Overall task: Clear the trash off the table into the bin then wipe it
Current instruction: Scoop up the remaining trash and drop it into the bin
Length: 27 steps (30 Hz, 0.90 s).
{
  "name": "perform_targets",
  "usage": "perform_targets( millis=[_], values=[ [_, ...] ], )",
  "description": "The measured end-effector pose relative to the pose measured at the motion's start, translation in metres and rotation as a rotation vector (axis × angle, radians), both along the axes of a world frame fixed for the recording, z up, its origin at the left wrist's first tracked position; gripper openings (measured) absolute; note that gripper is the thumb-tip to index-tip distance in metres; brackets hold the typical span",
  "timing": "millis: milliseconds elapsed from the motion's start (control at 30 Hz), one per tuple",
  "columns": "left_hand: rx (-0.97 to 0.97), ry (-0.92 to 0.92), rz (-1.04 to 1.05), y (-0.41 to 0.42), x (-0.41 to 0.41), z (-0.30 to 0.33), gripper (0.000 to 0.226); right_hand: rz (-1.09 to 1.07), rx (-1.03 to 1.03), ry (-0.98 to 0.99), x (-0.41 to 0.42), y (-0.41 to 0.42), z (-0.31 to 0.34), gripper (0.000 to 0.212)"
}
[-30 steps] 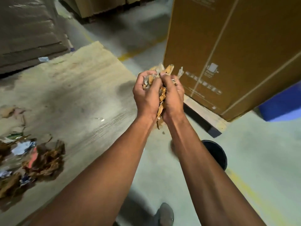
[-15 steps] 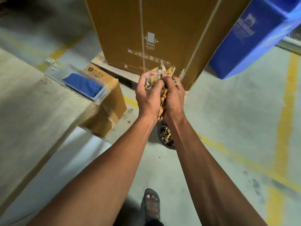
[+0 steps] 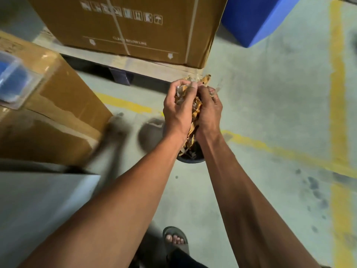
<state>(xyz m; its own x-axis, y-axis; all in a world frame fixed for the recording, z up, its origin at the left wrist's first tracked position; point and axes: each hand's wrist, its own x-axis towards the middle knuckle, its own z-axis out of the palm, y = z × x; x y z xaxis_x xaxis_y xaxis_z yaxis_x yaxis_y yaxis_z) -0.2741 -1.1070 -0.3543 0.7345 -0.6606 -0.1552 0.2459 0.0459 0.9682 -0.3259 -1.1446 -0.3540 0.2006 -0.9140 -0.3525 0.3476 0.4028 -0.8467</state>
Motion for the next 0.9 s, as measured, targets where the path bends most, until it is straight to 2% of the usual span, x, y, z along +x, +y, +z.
perform_targets(
  millis=[200,367,567,667,767,833,900],
  values=[
    [0.046,-0.028,-0.105,-0.016,-0.012,-0.122,0.016,-0.071,0.013,0.093,-0.015,-0.013,-0.123,0.024],
    [0.074,-0.073,-0.208,-0.023,-0.017,-0.204,0.027,-0.070,0.032,0.148,-0.026,-0.023,-0.203,0.036],
    [0.207,-0.265,-0.270,-0.031,-0.012,-0.264,0.035,0.066,0.025,0.328,-0.035,-0.044,-0.264,0.055],
    [0.321,-0.319,-0.311,-0.032,-0.006,-0.277,0.030,0.170,0.057,0.413,-0.038,-0.045,-0.282,0.051],
    [0.418,-0.393,-0.315,-0.031,0.001,-0.282,0.047,0.156,0.056,0.518,-0.042,-0.046,-0.286,0.038],
    [0.493,-0.365,-0.335,-0.031,0.000,-0.282,0.073,0.180,0.024,0.530,-0.043,-0.048,-0.285,0.051],
    [0.526,-0.216,-0.332,-0.037,0.000,-0.283,0.101,0.232,0.031,0.515,-0.043,-0.051,-0.288,0.067]
  ],
)
